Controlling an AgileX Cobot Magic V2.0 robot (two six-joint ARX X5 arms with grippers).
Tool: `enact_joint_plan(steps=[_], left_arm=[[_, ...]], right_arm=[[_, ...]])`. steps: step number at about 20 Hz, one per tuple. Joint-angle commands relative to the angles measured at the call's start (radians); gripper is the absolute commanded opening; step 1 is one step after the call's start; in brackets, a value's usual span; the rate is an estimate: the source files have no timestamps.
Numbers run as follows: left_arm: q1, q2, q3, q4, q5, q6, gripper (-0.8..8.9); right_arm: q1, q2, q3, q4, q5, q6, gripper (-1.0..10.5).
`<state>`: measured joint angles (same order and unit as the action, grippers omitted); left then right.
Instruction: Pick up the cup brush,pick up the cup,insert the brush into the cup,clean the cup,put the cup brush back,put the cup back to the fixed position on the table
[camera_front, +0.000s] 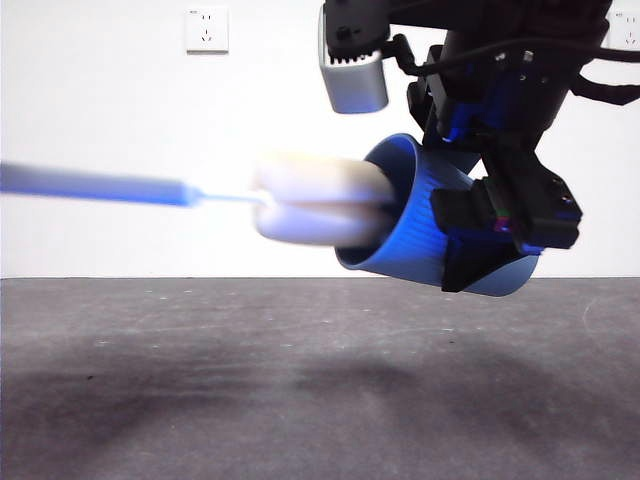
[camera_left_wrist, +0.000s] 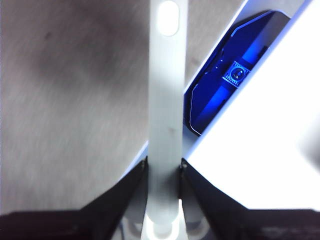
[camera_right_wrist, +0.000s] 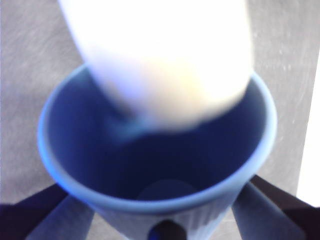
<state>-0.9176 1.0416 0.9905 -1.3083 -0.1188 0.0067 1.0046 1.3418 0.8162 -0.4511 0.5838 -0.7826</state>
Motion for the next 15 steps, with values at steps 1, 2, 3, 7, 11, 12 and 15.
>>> enact_joint_plan(steps=[1,2,3,7,11,12,15], left_arm=[[0.001,-0.070,-0.001,-0.031,-0.012,-0.086,-0.09],[0.001,-0.103,-0.001,-0.032,-0.012,-0.109,-0.09],[0.001,-0.132,-0.001,-0.029,-0.012,-0.138,-0.09],[0.003,-0.196,-0.002,0.073,-0.116,-0.322,-0.09],[0.020,-0.167,-0.003,0.325,-0.196,-0.432,-0.09],[0.029,-0.146,-0.003,0.382,-0.196,-0.444,-0.09],[0.084,-0.039,-0.003,0.451,-0.194,-0.482,-0.09]], right_arm=[[-0.010,0.007,0.002,0.002,0.002,0.142,-0.2],[-0.015,0.006,0.002,0.003,0.011,0.193,-0.2],[-0.020,0.005,0.002,0.011,0.035,0.249,-0.2],[-0.048,-0.047,0.005,0.028,0.047,0.504,-0.2],[-0.063,-0.171,0.006,0.032,-0.036,0.773,-0.2],[-0.063,-0.210,0.006,0.032,-0.055,0.808,-0.2],[-0.063,-0.328,0.006,0.032,-0.062,0.848,-0.2]])
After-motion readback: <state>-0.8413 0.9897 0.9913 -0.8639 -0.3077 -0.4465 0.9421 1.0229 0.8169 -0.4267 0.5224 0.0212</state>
